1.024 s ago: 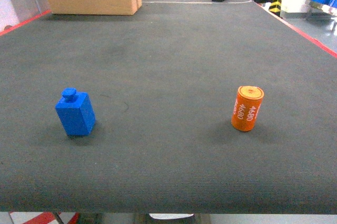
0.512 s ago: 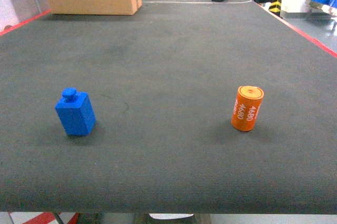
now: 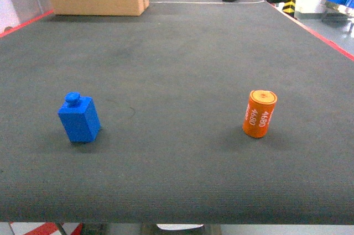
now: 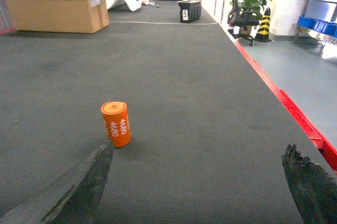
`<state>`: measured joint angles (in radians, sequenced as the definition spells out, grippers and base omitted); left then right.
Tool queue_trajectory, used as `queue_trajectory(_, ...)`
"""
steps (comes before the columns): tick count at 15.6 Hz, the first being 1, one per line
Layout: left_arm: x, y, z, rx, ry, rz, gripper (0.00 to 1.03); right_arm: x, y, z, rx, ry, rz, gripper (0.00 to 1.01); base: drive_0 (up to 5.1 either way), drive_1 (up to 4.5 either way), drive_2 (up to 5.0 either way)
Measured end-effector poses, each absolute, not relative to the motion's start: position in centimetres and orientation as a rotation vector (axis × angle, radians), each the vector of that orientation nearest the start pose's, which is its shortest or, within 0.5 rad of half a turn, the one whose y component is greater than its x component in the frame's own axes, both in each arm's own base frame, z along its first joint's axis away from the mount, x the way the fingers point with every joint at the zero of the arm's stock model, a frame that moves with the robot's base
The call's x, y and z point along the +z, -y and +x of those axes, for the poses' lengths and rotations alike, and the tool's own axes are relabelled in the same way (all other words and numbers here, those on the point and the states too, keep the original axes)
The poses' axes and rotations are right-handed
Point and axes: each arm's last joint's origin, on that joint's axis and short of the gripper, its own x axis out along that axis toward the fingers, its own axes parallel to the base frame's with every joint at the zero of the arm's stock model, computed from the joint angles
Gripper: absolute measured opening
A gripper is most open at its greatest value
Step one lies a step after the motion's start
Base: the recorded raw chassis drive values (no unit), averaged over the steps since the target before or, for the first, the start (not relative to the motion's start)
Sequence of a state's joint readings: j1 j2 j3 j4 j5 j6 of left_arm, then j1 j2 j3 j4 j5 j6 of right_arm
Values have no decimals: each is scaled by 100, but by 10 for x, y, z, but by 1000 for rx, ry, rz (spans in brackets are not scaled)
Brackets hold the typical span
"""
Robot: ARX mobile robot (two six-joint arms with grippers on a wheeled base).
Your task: Sort blue parts and orange caps into right shelf containers
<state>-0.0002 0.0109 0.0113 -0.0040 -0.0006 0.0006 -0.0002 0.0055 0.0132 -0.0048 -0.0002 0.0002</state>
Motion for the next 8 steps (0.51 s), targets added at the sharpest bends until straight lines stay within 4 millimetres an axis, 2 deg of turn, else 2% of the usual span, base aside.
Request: queue_trajectory(8, 166, 0, 98, 0, -4, 1, 98, 167, 0, 97, 0, 3, 0, 98, 0, 0, 0)
